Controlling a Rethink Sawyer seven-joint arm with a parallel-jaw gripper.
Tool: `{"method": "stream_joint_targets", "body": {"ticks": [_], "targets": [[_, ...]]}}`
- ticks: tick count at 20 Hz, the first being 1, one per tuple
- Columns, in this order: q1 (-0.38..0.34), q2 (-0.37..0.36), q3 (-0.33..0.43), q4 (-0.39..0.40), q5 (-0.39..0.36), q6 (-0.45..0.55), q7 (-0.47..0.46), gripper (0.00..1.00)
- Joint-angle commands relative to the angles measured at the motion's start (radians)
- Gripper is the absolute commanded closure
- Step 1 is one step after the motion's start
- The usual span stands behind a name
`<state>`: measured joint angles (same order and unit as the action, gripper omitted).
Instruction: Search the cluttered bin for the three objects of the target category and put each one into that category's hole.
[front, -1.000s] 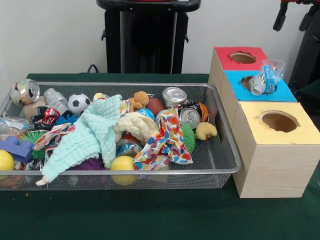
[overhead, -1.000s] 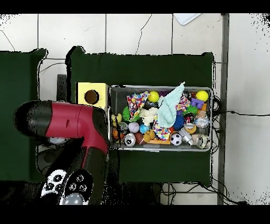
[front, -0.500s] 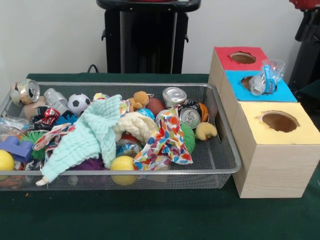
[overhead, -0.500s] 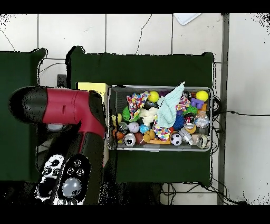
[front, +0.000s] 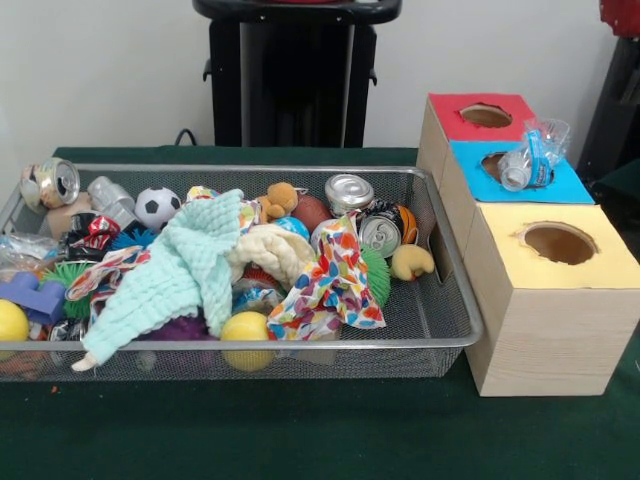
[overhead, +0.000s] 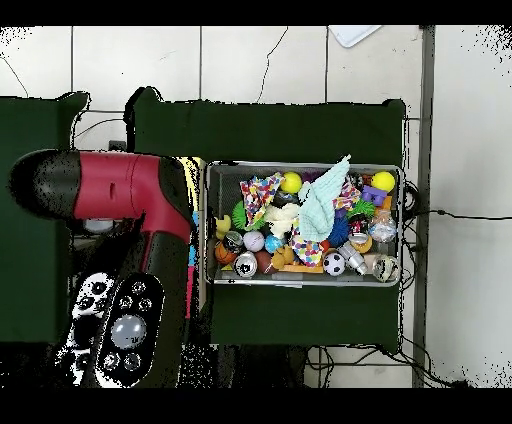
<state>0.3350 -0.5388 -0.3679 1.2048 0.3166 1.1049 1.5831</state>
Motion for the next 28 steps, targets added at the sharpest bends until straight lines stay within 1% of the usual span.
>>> {"method": "stream_joint_targets", "body": {"ticks": [1, 4, 6, 8, 12, 13, 16, 17, 22, 28], "targets": [[-0.027, 0.083, 0.036, -0.023, -0.003, -0.037, 0.305, 1.0], [-0.023, 0.091, 0.034, -0.016, -0.008, -0.066, 0.303, 1.0], [-0.027, 0.095, 0.046, 0.002, -0.007, -0.077, 0.285, 1.0], [-0.024, 0.095, 0.05, 0.034, -0.012, -0.11, 0.273, 1.0], [-0.032, 0.13, 0.046, 0.011, -0.024, -0.127, 0.264, 1.0], [-0.028, 0.123, 0.046, 0.033, -0.024, -0.139, 0.262, 1.0], [-0.025, 0.123, 0.04, 0.044, -0.027, -0.138, 0.259, 1.0], [-0.029, 0.136, 0.04, 0.027, -0.028, -0.135, 0.258, 1.0], [-0.029, 0.128, 0.047, 0.071, -0.026, -0.193, 0.244, 1.0], [-0.038, 0.144, 0.047, 0.058, -0.025, -0.178, 0.237, 1.0]]}}
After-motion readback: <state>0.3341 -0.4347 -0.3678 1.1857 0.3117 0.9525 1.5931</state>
